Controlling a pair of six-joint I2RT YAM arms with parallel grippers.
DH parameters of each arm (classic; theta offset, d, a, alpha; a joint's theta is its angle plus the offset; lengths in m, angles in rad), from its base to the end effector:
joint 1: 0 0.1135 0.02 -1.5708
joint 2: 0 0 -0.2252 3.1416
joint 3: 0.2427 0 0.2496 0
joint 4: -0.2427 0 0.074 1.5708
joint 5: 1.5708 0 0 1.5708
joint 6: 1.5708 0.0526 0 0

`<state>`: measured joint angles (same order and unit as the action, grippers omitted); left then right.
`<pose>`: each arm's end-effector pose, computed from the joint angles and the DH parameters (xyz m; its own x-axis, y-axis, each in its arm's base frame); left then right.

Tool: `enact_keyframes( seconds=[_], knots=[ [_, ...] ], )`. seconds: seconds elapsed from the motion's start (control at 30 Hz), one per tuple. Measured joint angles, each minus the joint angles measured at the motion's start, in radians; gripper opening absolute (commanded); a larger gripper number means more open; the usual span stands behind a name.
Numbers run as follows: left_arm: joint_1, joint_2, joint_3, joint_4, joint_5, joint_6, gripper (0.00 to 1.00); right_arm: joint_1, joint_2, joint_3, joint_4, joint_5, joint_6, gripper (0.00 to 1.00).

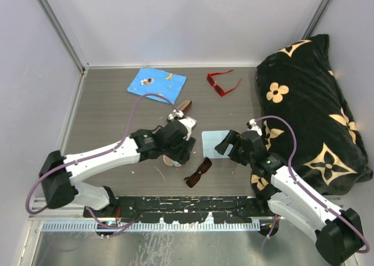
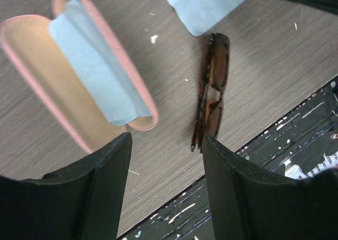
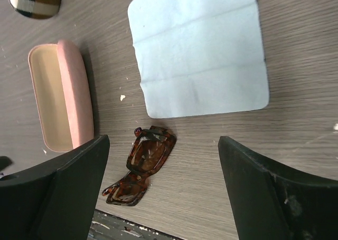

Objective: Organize the sunglasses
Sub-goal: Adjust the sunglasses at the center of the board.

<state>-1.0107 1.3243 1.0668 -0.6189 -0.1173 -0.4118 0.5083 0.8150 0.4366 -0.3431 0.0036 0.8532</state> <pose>0.1622 -0.2470 0.2312 -0.6950 0.3600 -0.6224 0.5712 0.8022 -0.1737 0.1817 0.1010 0.1600 -0.7443 0.4478 -0.4955 0.1162 0.8175 0.5641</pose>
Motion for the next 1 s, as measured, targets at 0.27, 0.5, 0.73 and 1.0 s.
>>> enact_keyframes(
  seconds=[0.27, 0.5, 0.73, 1.0],
  knots=[
    [-0.162, 0.222, 0.128, 0.027, -0.05, -0.012, 0.57, 0.0, -0.199, 0.081, -0.169, 0.144, 0.019, 0.82],
    [-0.282, 0.394, 0.276, -0.022, -0.233, -0.016, 0.52, 0.0, -0.343, 0.28, -0.279, 0.336, 0.026, 0.81],
    [-0.359, 0.516, 0.364, -0.129, -0.389, -0.01, 0.44, 0.0, -0.403, 0.526, -0.296, 0.524, -0.032, 0.8],
    [-0.409, 0.609, 0.46, -0.238, -0.49, 0.009, 0.37, 0.0, -0.381, 0.689, -0.293, 0.626, -0.137, 0.79]
  ],
)
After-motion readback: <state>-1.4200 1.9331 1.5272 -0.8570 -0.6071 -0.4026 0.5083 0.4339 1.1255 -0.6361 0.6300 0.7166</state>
